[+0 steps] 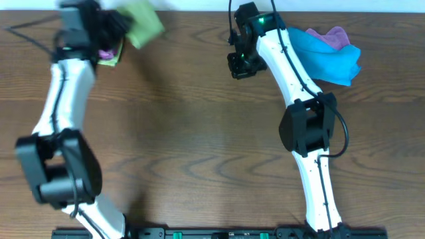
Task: Fold the cloth
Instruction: 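Carry the folded green cloth with the left gripper onto the top-left stack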
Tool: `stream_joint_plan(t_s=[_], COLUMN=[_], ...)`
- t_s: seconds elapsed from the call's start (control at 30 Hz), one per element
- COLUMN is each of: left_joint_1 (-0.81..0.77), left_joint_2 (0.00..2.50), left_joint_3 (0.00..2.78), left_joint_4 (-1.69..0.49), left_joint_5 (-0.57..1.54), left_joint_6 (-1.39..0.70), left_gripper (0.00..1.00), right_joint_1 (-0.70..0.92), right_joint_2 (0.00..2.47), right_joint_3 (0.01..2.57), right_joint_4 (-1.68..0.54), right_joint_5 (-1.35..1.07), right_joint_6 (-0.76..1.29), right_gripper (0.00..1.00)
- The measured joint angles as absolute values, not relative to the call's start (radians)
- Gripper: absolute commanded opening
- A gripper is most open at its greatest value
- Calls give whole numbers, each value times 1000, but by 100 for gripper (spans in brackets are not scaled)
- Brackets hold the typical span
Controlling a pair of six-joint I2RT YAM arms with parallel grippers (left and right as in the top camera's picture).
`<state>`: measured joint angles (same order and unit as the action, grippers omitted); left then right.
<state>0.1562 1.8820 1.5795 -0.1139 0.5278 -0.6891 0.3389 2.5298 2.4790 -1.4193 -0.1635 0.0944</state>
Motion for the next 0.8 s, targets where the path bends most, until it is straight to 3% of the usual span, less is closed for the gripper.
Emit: stream_joint_plan(t_s=[0.27, 0.57, 0.8], left_joint_1=[290, 273, 254], left_joint_2=[1880, 2011, 2067], left_joint_3=[1609, 1602, 1601], left_joint_4=[-94, 137, 130], left_joint_5=[378, 333, 326], left_joint_6=[-976, -1370, -1465], left_gripper=[6, 6, 6], right_joint_1=[342, 349, 349], right_joint_2=[2530, 2530, 2530], right_joint_3=[2582, 2604, 2604], right_joint_4=[-1476, -1482, -1476], right_joint_5=[-162, -160, -160], right_joint_6=[94, 94, 86], right_gripper=[1, 1, 2])
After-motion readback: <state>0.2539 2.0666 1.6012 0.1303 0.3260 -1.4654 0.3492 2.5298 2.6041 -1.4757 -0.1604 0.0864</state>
